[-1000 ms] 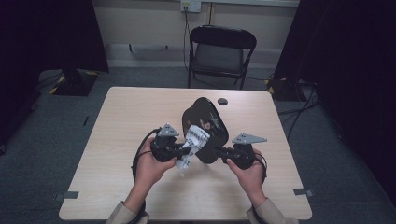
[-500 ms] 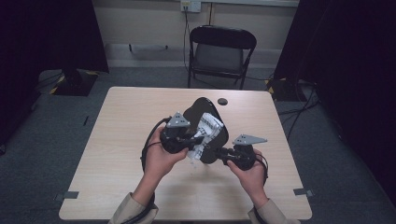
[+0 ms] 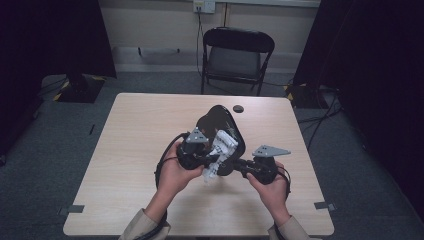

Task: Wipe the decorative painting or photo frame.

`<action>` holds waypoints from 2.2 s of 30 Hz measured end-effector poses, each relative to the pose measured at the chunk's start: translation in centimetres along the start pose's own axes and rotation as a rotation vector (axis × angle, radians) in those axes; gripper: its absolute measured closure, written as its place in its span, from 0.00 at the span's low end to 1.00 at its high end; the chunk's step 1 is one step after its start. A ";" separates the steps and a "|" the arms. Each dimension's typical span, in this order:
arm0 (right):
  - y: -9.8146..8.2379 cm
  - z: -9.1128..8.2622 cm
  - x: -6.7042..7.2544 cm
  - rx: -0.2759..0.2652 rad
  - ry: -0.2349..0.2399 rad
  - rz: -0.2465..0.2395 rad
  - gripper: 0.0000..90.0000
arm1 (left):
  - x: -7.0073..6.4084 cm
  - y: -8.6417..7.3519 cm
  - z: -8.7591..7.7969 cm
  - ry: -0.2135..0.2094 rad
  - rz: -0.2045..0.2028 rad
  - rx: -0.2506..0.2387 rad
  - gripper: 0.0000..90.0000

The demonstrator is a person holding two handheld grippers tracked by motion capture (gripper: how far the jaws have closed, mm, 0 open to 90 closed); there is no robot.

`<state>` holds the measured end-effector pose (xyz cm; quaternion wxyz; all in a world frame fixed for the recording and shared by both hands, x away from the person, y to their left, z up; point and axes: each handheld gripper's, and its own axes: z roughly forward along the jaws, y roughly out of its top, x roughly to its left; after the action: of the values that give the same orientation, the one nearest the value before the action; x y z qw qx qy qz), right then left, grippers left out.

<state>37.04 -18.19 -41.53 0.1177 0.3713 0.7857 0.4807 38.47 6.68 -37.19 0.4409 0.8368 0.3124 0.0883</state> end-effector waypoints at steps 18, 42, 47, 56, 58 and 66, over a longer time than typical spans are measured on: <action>0.4 -0.3 -0.1 -0.021 0.007 0.004 0.84 | 1.7 -4.9 3.9 0.034 -0.070 0.139 0.83; -0.1 -0.5 -0.3 0.003 0.020 0.008 0.82 | 2.5 -8.0 4.4 0.049 -0.092 0.263 0.84; -0.4 -0.9 -0.3 0.010 0.021 0.003 0.82 | 2.5 -7.5 3.4 0.038 -0.101 0.218 0.84; -1.0 -1.6 -1.0 0.021 0.030 0.008 0.81 | 1.8 -4.1 0.1 0.015 -0.082 0.054 0.84; -0.9 -2.0 -1.4 0.006 0.027 0.016 0.81 | 1.4 -2.5 -1.1 0.019 -0.059 -0.004 0.84; -0.8 -1.7 -1.3 0.011 0.016 0.017 0.85 | -0.1 1.0 -2.2 0.012 -0.010 -0.094 0.84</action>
<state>36.69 -20.45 -41.61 0.1053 0.3747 0.7861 0.4802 37.91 7.73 -35.03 0.4781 0.8131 0.3147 0.1058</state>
